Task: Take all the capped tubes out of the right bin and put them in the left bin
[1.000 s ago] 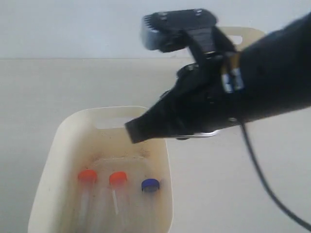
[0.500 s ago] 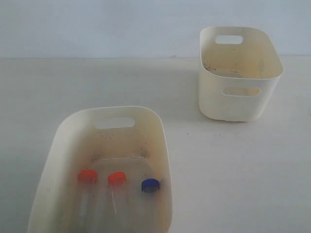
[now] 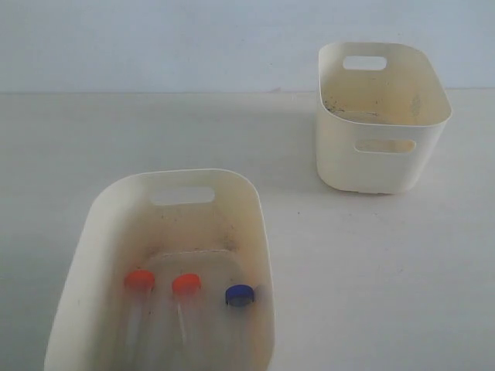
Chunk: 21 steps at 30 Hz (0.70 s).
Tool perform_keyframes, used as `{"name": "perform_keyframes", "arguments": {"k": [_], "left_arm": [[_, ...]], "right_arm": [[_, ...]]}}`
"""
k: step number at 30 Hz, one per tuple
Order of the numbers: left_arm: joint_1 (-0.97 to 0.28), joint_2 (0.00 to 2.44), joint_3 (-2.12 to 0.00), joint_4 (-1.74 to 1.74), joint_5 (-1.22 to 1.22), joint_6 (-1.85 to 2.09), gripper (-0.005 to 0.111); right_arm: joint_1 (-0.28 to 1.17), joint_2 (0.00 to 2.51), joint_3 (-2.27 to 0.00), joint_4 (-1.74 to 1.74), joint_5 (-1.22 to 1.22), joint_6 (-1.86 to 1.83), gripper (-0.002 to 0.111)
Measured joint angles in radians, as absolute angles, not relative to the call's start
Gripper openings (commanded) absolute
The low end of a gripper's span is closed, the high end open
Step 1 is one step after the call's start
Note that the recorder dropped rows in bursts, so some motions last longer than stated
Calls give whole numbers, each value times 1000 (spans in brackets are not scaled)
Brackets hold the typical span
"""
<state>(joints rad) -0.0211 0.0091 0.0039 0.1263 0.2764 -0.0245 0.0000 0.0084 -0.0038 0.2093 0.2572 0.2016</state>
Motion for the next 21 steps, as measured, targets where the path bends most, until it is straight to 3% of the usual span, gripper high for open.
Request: {"name": "perform_keyframes", "arguments": {"k": [9, 21], "left_arm": [[-21, 9, 4, 126, 276, -24, 4], [-21, 9, 4, 126, 276, -24, 4]], "right_arm": [[0, 5, 1, -20, 378, 222, 4], [0, 5, 1, -26, 390, 227, 4]]}}
